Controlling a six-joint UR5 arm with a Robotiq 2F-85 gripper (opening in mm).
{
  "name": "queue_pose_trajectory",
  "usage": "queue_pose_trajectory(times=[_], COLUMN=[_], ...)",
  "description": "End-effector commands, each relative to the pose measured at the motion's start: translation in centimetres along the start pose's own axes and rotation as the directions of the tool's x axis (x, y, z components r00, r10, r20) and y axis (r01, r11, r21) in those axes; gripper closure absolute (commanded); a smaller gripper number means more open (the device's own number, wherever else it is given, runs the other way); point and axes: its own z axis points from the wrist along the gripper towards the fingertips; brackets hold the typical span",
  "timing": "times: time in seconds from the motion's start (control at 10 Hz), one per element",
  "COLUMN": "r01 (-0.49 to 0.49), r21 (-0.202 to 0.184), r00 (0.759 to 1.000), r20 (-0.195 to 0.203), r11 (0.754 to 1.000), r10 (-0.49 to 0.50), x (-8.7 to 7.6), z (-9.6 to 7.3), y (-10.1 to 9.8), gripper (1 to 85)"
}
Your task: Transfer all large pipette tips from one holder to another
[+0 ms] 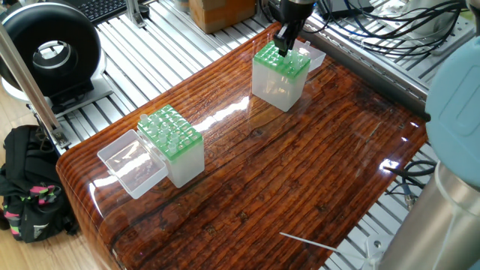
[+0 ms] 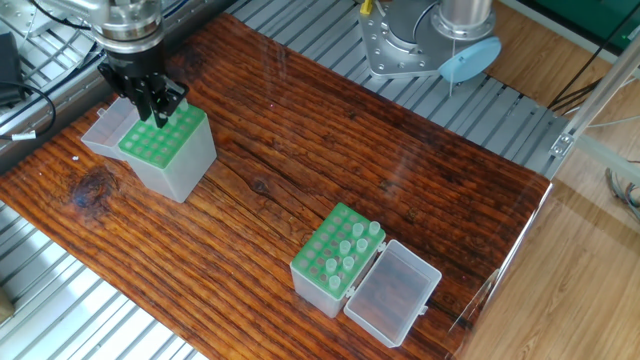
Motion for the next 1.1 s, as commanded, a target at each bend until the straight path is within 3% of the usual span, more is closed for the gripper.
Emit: queue_pose_trajectory(times=[0.0, 0.2, 0.4, 1.0], r01=[-0.002, -0.007, -0.025, -0.018], r21=[-0.02, -0.027, -0.059, -0.052], r00=[1.0, 1.0, 1.0, 1.0], r20=[0.01, 0.009, 0.001, -0.003], r11=[1.0, 1.0, 0.998, 0.998], r10=[0.002, 0.007, 0.025, 0.018], x=[-0.4, -0.4, -0.2, -0.2], z=[-0.2, -0.1, 0.0, 0.3], y=[-0.3, -0.3, 0.6, 0.3], gripper=[55.0, 55.3, 55.3, 56.0])
